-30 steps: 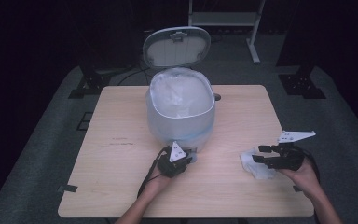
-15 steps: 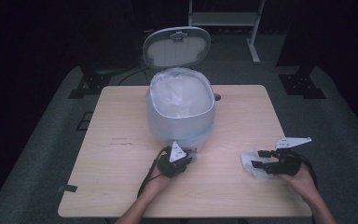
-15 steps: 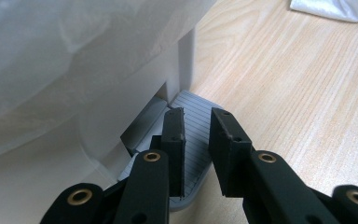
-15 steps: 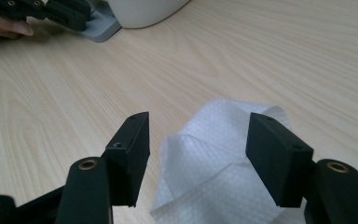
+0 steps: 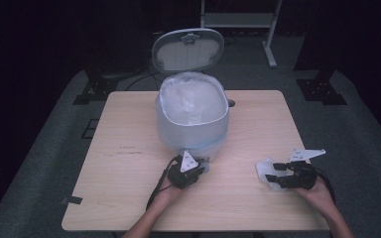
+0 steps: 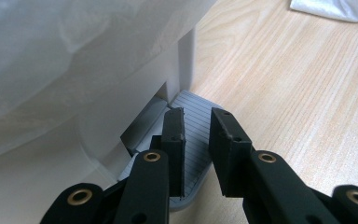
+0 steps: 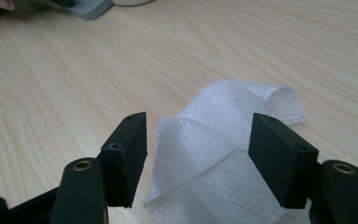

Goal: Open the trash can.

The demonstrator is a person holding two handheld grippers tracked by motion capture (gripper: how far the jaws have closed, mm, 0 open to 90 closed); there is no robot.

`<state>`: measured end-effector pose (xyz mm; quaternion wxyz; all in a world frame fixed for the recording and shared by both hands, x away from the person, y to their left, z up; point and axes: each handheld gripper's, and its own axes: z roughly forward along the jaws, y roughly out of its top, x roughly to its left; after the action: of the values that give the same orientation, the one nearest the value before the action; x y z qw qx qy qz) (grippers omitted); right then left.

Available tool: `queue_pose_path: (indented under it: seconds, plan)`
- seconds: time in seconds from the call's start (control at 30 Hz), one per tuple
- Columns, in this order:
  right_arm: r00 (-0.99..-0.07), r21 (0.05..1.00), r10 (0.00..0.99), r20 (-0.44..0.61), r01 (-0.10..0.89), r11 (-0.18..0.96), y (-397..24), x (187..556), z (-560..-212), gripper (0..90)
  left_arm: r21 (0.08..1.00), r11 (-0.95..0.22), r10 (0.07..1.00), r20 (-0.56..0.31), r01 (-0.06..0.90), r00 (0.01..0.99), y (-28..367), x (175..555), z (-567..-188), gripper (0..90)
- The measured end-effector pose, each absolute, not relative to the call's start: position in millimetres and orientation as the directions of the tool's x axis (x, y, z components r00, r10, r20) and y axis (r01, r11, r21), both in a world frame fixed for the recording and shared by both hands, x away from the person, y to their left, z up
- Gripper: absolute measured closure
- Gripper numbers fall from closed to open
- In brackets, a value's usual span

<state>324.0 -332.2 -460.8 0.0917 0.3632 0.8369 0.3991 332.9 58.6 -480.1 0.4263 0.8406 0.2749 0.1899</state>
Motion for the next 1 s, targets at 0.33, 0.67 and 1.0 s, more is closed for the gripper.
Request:
queue_pose_path:
  seconds: [0.33,0.67,1.0]
  plan:
    - [-0.720,0.715,0.684,0.116,0.538,0.446,-327.0,325.4,-471.2,35.9,0.821,-0.486,0.624,0.086,0.300,0.777,58.5,332.8,-480.2,75.8]
    - [-0.722,0.700,0.691,0.048,0.517,0.492,-320.3,322.9,-475.7,39.8,0.821,-0.487,0.624,0.087,0.300,0.777,58.5,332.8,-480.1,75.8]
    - [-0.719,0.698,0.695,-0.003,0.496,0.516,-316.3,321.3,-475.3,52.4,0.821,-0.486,0.624,0.087,0.299,0.776,58.4,332.7,-480.2,75.8]
